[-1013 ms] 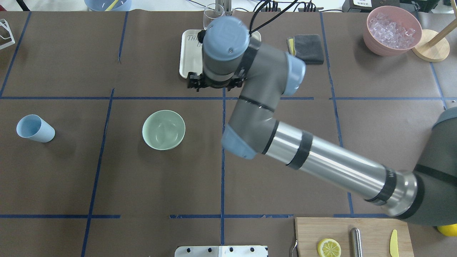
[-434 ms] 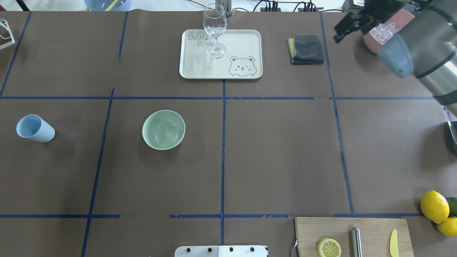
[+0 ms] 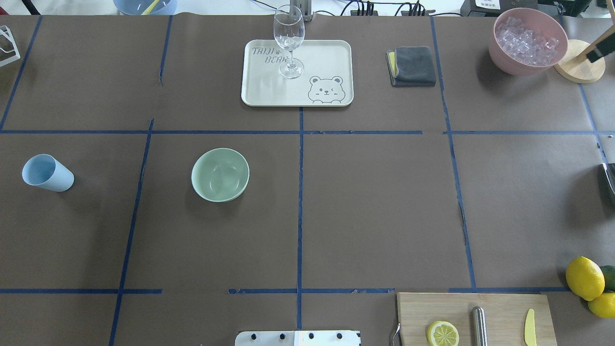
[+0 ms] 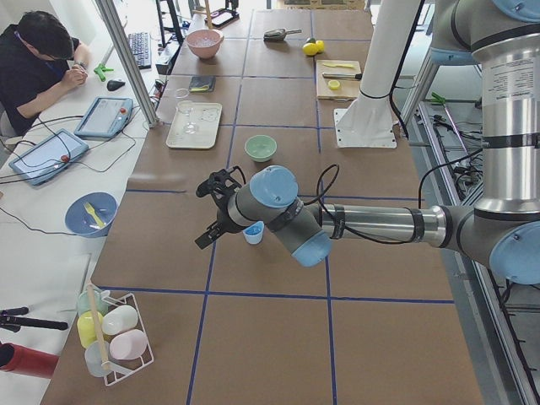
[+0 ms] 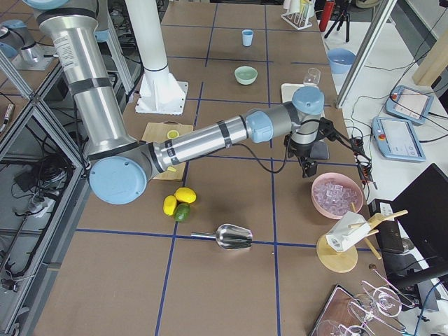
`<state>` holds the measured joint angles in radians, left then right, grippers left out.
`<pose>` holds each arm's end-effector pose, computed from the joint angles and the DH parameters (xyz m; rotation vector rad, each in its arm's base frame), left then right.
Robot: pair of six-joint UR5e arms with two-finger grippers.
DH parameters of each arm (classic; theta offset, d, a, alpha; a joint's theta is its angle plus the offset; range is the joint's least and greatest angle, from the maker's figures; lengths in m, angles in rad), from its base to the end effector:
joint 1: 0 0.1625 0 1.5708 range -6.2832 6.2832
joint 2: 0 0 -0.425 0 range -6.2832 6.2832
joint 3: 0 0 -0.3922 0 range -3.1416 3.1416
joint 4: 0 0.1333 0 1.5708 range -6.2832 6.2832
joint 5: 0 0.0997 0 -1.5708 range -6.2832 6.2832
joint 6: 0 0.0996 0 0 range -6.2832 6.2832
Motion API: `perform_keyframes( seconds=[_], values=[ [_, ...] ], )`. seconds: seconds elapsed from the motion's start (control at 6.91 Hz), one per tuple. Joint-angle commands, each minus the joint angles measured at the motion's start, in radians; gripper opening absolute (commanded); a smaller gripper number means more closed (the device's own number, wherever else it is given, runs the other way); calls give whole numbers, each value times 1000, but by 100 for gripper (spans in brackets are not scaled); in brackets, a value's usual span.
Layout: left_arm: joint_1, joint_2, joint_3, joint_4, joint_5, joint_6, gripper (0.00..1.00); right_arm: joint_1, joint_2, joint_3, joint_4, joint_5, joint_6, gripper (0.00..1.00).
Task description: Pour ice into bowl
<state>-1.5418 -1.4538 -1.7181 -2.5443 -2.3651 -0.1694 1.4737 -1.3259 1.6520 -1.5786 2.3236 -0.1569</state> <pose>-0.0490 -0.4564 0.5261 0.8687 0.8122 0.2746 0.0075 -0.5955 0.4870 0.3269 -0.7407 -0.3598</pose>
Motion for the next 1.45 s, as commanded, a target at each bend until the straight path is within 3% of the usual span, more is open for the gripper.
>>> perform_keyframes(
  seconds=[0.0, 0.14, 0.43, 0.72, 1.01, 1.3],
  values=[
    [133, -5, 2, -177, 21, -331, 100, 76, -139, 64, 5, 10, -46, 100],
    [229, 15, -1, -277, 206, -363, 100, 76, -174, 98, 6, 10, -41, 100],
    [406, 96, -46, -333, 507, -503, 100, 76, -203, 120, 11, 11, -33, 100],
    [668, 196, -74, -384, 891, -652, 100, 76, -231, 147, 11, 11, -30, 100],
    [948, 260, -69, -392, 1239, -856, 100, 76, -233, 144, 11, 11, -30, 100],
    [1166, 277, -14, -386, 1506, -1042, 100, 76, -239, 144, 11, 10, -30, 100]
  ],
)
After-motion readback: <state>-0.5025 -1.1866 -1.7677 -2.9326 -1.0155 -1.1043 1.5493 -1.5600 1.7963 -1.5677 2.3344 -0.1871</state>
